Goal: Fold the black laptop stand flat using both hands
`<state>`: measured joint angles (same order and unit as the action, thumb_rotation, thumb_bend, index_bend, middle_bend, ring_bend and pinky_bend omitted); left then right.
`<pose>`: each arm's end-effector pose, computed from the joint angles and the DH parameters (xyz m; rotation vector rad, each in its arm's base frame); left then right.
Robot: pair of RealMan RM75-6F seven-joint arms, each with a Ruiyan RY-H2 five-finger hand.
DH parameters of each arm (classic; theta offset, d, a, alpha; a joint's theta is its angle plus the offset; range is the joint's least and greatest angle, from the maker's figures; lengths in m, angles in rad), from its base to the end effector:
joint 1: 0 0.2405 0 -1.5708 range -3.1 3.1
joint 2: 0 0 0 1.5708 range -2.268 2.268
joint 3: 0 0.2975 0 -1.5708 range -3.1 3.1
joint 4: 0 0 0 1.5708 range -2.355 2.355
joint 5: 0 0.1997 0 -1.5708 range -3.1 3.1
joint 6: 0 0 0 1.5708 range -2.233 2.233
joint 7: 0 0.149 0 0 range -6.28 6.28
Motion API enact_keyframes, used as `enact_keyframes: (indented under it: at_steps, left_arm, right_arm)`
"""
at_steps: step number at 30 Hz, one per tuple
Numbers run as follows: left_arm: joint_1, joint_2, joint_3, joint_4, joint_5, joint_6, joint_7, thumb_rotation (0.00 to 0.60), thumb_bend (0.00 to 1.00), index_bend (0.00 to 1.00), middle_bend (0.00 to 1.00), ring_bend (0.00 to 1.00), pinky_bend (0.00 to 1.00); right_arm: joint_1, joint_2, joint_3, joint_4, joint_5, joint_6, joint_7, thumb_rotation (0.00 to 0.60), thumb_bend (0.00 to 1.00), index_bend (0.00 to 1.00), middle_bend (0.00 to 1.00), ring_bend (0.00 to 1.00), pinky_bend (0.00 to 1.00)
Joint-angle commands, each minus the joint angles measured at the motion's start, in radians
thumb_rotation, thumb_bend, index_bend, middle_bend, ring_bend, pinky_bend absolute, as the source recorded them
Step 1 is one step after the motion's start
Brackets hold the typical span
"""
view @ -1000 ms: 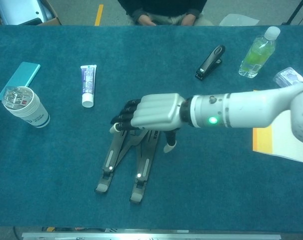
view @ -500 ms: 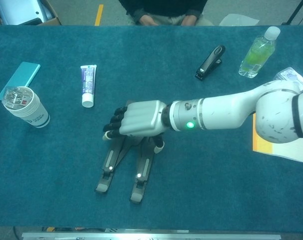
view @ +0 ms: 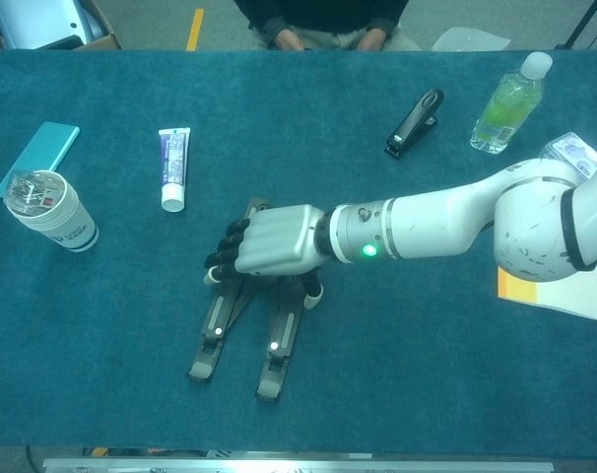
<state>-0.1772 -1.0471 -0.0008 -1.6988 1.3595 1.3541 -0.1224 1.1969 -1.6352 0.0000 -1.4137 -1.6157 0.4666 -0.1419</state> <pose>-0.3441 0.2063 0.1873 -1.3536 -1.1445 -0.8911 -0.0563 -0.3267 -0.1103 2.8694 -0.2374 0.6280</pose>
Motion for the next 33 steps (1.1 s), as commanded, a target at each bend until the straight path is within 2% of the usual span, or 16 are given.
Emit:
enact_keyframes:
  at_steps: [1, 19, 24, 29, 33]
  left_arm:
    - [0.0, -0.001, -0.003, 0.0, 0.0, -0.007, -0.002, 0.6, 0.34, 0.0, 0.0, 0.0, 0.0]
    - [0.015, -0.014, -0.016, 0.012, 0.013, -0.017, -0.018, 0.6, 0.34, 0.0, 0.0, 0.0, 0.0]
    - [0.017, -0.015, -0.021, 0.017, 0.019, -0.015, -0.024, 0.6, 0.34, 0.0, 0.0, 0.0, 0.0]
    - [0.018, -0.018, -0.021, 0.023, 0.023, -0.024, -0.034, 0.6, 0.34, 0.0, 0.0, 0.0, 0.0]
    - [0.018, -0.022, -0.021, 0.028, 0.025, -0.03, -0.039, 0.6, 0.34, 0.0, 0.0, 0.0, 0.0]
  right_arm:
    - [0.006, 0.001, 0.001, 0.002, 0.008, -0.004, 0.006, 0.6, 0.0, 0.0, 0.0, 0.0, 0.0]
    - [0.014, -0.037, -0.008, 0.038, 0.054, -0.018, 0.014, 0.6, 0.0, 0.0, 0.01, 0.0, 0.0]
    - [0.007, -0.045, -0.006, 0.04, 0.052, 0.008, 0.02, 0.6, 0.0, 0.0, 0.16, 0.03, 0.0]
    - [-0.003, -0.051, -0.012, 0.055, 0.035, 0.047, 0.034, 0.6, 0.0, 0.05, 0.3, 0.17, 0.0]
    - [-0.009, -0.054, -0.017, 0.064, 0.025, 0.068, 0.047, 0.6, 0.0, 0.1, 0.37, 0.25, 0.0]
